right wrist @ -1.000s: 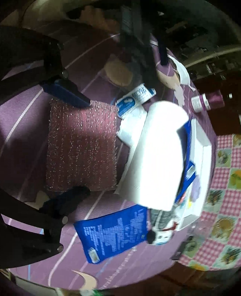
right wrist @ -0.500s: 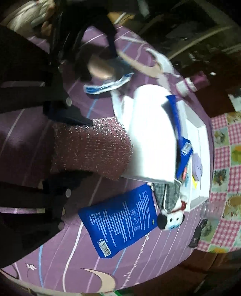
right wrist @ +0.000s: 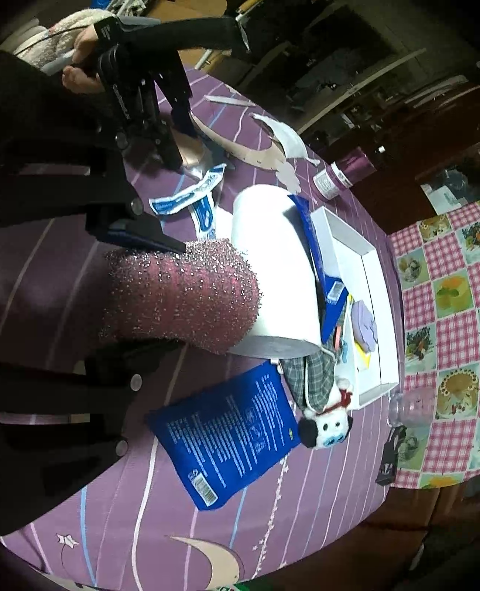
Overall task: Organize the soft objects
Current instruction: 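Grasp the pink glittery sponge with the right tool while the left tool grasps the bagged beige sponge, then carry the pink sponge and the bagged beige sponge over the white box with both tools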
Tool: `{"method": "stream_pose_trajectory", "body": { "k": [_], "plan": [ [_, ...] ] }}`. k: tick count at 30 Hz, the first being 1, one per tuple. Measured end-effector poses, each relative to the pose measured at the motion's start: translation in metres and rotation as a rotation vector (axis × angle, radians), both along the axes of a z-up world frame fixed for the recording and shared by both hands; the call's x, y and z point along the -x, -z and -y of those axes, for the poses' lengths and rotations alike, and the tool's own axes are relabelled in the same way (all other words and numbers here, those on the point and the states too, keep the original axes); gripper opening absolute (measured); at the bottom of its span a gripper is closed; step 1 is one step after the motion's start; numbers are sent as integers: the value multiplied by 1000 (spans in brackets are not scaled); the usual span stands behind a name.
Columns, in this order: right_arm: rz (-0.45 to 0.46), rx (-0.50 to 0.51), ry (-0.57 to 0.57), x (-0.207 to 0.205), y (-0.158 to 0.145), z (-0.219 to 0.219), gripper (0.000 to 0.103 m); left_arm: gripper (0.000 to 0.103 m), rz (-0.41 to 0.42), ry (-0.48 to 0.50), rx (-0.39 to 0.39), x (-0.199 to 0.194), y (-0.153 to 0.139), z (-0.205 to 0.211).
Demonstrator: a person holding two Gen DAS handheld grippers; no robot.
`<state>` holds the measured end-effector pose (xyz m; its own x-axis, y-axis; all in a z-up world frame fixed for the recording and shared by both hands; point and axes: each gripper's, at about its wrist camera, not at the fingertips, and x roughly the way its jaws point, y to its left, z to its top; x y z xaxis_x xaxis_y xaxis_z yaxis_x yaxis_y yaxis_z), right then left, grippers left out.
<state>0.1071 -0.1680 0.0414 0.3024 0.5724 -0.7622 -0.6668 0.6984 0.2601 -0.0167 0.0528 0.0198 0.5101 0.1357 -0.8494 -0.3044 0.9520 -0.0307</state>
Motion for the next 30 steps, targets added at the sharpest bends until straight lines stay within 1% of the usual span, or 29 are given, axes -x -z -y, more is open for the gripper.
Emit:
{"method": "stream_pose_trajectory", "body": {
  "k": [2, 3, 5, 6, 9, 15, 18, 19, 21, 24, 27, 30],
  "plan": [
    [47, 50, 55, -2, 0, 3, 44, 45, 12, -10, 2, 4, -5, -2],
    [49, 54, 69, -4, -1, 4, 44, 44, 17, -12, 1, 6, -8, -2],
    [18, 23, 82, -8, -3, 10, 44, 44, 35, -19, -11, 9, -18, -3],
    [20, 14, 91, -10, -5, 13, 44, 44, 44, -19, -17, 9, -23, -3],
    [60, -5, 125, -9, -12, 20, 44, 45, 82, -14, -52, 4, -44, -2],
    [83, -105, 126, -9, -24, 31, 44, 45, 176, 40, -99, -26, -89, 13],
    [92, -136, 128, -10, -23, 32, 44, 45, 208, 57, -145, -45, -104, 25],
    [95, -141, 132, -10, -22, 31, 44, 45, 216, 71, -149, -51, -108, 29],
    [101, -152, 142, -13, -21, 33, 44, 45, 234, 108, -141, -66, -113, 39],
    [98, -174, 167, -19, -20, 38, 45, 45, 291, 121, -150, -86, -114, 52],
    [91, -186, 200, -26, -18, 44, 45, 45, 341, 155, -167, -111, -108, 68],
    [81, -176, 237, -35, -14, 49, 45, 45, 382, 157, -198, -137, -93, 85]
  ]
}}
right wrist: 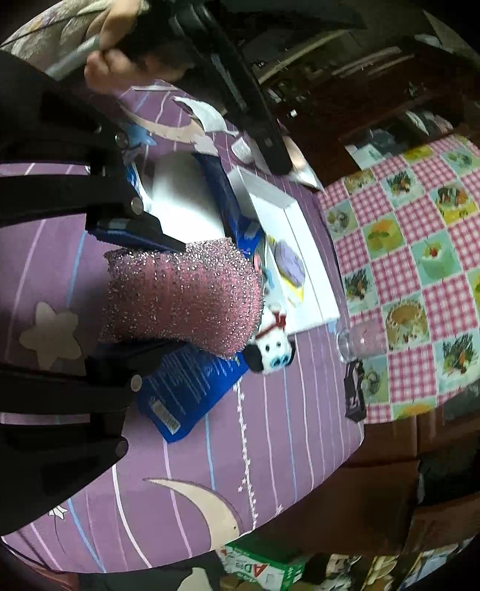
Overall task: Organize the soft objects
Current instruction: 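Carry the pink sponge and the bagged beige sponge over the white box with both tools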
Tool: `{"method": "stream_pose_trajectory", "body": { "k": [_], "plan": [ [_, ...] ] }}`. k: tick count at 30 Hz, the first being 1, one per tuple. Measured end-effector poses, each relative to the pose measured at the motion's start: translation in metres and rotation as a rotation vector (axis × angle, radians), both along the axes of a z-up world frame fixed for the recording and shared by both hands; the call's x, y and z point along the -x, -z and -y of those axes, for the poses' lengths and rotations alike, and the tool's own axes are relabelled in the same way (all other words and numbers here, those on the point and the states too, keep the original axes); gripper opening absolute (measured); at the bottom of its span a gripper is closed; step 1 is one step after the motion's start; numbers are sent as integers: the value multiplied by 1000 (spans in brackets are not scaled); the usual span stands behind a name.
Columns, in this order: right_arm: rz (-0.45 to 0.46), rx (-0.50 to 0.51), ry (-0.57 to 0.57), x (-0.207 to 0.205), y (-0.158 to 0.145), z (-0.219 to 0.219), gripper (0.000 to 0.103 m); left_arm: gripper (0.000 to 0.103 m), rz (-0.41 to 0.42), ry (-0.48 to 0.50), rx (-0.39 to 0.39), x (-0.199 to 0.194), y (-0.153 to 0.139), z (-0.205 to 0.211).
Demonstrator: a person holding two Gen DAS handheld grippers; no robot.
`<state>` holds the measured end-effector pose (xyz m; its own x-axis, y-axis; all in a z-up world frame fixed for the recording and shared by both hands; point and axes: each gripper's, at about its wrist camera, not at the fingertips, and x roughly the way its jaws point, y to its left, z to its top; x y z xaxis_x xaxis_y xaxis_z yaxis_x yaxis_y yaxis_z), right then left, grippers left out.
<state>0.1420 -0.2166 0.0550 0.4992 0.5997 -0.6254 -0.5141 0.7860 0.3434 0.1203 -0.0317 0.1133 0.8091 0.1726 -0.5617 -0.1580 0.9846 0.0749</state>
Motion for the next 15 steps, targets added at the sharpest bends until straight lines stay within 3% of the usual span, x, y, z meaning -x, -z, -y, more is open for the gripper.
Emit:
{"method": "stream_pose_trajectory", "body": {
  "k": [3, 9, 15],
  "plan": [
    [-19, -22, 28, -7, 2, 8, 45, 45, 18, 17, -36, -21, 16, 14],
    [-48, -12, 71, -17, 10, 13, 45, 45, 3, 34, 168, -55, 37, 7],
    [-59, -9, 46, -23, 19, 10, 45, 45, -34, 30, 173, -56, 54, -2]
  ]
}}
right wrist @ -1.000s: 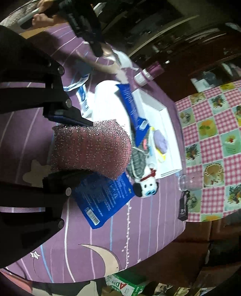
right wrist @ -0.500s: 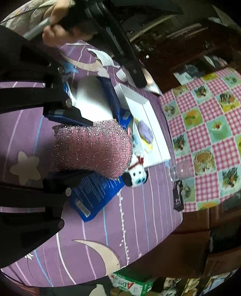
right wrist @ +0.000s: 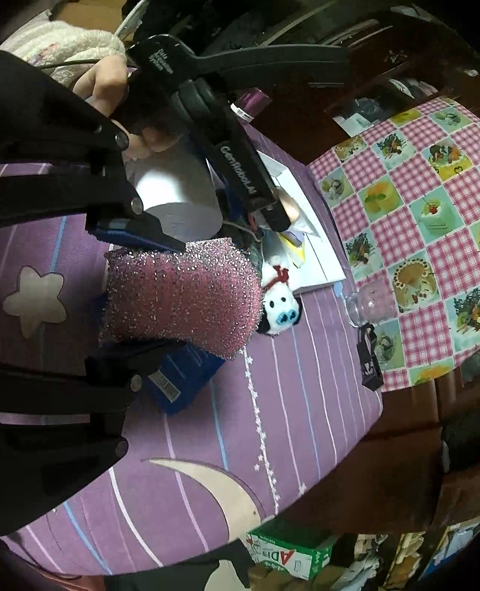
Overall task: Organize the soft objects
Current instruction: 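Carry the pink sponge and the bagged beige sponge over the white box with both tools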
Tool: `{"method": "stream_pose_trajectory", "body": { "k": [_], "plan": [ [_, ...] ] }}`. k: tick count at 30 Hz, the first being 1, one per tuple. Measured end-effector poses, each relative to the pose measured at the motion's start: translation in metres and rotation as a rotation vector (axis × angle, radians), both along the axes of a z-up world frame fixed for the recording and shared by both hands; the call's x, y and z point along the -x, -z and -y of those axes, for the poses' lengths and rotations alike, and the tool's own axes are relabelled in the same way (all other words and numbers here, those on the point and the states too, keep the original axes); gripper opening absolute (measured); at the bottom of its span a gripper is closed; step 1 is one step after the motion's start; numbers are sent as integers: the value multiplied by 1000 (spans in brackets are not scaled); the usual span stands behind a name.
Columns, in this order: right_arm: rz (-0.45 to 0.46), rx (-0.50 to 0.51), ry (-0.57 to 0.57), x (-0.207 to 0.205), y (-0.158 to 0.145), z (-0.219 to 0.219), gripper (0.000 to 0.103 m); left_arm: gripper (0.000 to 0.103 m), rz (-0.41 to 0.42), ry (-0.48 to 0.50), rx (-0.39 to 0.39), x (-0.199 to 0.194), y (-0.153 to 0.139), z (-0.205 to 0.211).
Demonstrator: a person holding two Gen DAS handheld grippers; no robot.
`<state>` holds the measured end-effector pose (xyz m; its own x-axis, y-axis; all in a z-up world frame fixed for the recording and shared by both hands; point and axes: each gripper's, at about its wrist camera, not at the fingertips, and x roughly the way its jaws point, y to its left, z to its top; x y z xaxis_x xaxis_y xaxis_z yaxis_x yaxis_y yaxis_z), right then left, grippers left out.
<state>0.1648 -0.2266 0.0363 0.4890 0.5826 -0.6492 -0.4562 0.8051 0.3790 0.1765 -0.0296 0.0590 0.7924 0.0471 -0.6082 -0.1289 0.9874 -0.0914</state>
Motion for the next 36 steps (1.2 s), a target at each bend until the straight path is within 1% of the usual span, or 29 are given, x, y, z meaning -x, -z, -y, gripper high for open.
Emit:
{"method": "stream_pose_trajectory", "body": {
  "k": [2, 4, 7, 10, 12, 16, 19, 20, 23, 24, 25, 28, 29, 32, 34, 36],
  "plan": [
    [9, 8, -6, 0, 1, -3, 45, 45, -18, 6, 17, 2, -4, -7],
    [12, 4, -21, 1, 1, -4, 45, 45, -15, -6, 42, 4, -11, -16],
    [21, 1, -16, -2, -2, -5, 45, 45, -22, -16, 29, 3, -16, -24],
    [26, 33, -8, -8, -16, -10, 45, 45, -27, -34, 36, 1, -20, -35],
    [13, 38, -14, -15, -29, -16, 45, 45, -22, -49, 74, 1, -24, -46],
    [4, 16, -45, -31, -54, -31, 45, 45, -35, -55, 135, -1, -31, -68],
    [-23, -24, -86, -47, -67, -50, 45, 45, -42, -63, 225, 0, -37, -94],
    [-28, -29, -96, -53, -71, -59, 45, 45, -39, -69, 238, 0, -39, -101],
    [-17, -17, -88, -65, -77, -80, 45, 45, -21, -125, 200, 1, -47, -125],
    [-17, -21, -89, -67, -77, -84, 45, 45, -20, -153, 190, 2, -47, -134],
    [-21, -28, -94, -70, -77, -90, 45, 45, -30, -156, 190, 1, -46, -141],
    [-50, -38, -107, -80, -69, -108, 45, 45, -48, -113, 233, -2, -43, -155],
    [-56, -35, -106, -84, -65, -114, 45, 45, -51, -102, 231, -3, -42, -155],
    [-77, -26, -116, -93, -56, -129, 45, 45, -88, -88, 192, -9, -36, -152],
    [-88, -27, -130, -97, -53, -136, 45, 45, -121, -89, 205, -12, -31, -153],
    [-98, -52, -137, -98, -55, -142, 45, 45, -139, -83, 215, -14, -26, -155]
  ]
}}
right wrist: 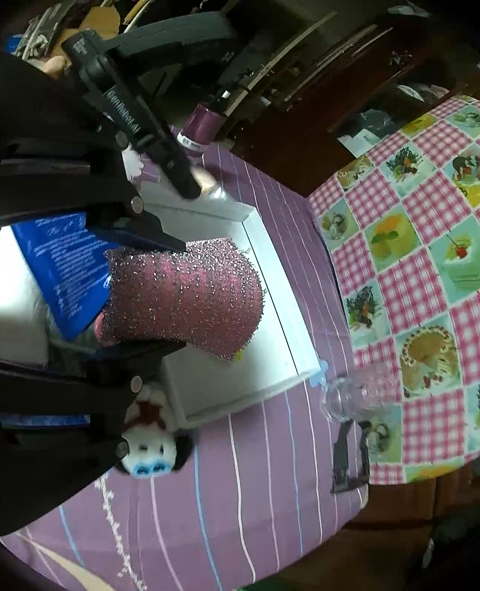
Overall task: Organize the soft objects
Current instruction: 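Carry the pink sponge and the bagged beige sponge over the white box with both tools, then open the left tool over the box while the right tool drops the pink sponge onto it, then withdraw both tools from the box toward the blue packets beside it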
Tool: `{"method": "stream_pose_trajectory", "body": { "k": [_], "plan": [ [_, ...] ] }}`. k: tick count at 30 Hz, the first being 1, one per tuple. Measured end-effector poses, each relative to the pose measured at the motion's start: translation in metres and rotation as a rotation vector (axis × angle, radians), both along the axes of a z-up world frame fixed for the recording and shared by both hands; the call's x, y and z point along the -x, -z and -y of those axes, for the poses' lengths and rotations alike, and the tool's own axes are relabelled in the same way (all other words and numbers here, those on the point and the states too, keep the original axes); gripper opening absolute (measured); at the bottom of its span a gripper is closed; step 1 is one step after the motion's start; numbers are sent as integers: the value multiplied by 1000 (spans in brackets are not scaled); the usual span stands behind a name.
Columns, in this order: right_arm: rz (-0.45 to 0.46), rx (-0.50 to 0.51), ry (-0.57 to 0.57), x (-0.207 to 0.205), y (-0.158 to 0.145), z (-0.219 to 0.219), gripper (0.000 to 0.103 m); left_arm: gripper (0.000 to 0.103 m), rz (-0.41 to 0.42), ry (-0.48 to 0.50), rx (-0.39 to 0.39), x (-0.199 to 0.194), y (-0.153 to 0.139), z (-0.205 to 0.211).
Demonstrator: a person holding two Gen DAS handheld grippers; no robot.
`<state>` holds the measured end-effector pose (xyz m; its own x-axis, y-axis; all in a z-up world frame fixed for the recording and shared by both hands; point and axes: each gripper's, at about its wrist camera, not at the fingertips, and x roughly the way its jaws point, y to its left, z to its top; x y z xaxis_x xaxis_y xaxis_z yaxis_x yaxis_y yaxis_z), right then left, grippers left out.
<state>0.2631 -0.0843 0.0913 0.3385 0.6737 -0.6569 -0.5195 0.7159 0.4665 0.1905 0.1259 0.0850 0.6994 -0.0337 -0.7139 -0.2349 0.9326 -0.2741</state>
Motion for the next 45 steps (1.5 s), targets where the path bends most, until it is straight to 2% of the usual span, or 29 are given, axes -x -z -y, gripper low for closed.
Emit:
{"method": "stream_pose_trajectory", "body": {
  "k": [3, 6, 10, 13, 16, 20, 23, 24, 26, 28, 29, 31, 34, 36, 40, 42, 44, 45],
  "plan": [
    [-5, -15, 4, -4, -10, -15, 48, 45, -19, -6, -11, -2, 7, 0],
    [25, 40, 36, -7, -15, -37, 51, 45, -49, 9, 12, -9, 18, 1],
    [28, 100, 60, -11, -5, -64, 51, 45, -94, 1, -8, -14, 31, 3],
    [26, 112, 55, -16, 2, -78, 51, 45, -160, -4, 20, -20, 44, 0],
    [-25, 112, 29, -24, 12, -94, 51, 45, -181, -5, 35, -21, 48, 0],
    [-106, 106, -94, -29, 29, -118, 54, 46, -210, -28, 70, -20, 50, -6],
    [-159, 125, -93, -30, 46, -125, 58, 54, -223, -81, 102, -17, 51, -16],
    [-175, 121, -90, -32, 50, -126, 59, 62, -216, -100, 124, -15, 51, -20],
    [-221, 55, -93, -36, 55, -122, 67, 63, -188, -114, 177, -12, 50, -26],
    [-261, -22, -83, -40, 56, -114, 74, 74, -177, -90, 206, -11, 48, -26],
    [-292, -69, -66, -44, 56, -108, 78, 80, -169, -80, 208, -10, 45, -24],
    [-330, -96, -8, -49, 57, -98, 79, 83, -147, -80, 156, -8, 37, -18],
    [-244, -34, 44, -49, 45, -88, 79, 84, -125, -65, 83, -8, 26, -8],
    [-200, -26, 49, -46, 36, -82, 79, 84, -120, -47, 80, -7, 22, -5],
    [-127, -101, 127, -40, 18, -57, 79, 84, -89, -55, 56, -2, 12, -6],
    [-22, -132, 161, -31, 6, -49, 79, 84, -77, -66, 23, -1, 6, -4],
    [72, -51, 141, -22, -2, -52, 79, 84, -65, -84, -1, 1, 0, -4],
    [90, 9, 109, -21, -3, -56, 79, 84, -60, -90, -10, 1, -2, -3]
  ]
}}
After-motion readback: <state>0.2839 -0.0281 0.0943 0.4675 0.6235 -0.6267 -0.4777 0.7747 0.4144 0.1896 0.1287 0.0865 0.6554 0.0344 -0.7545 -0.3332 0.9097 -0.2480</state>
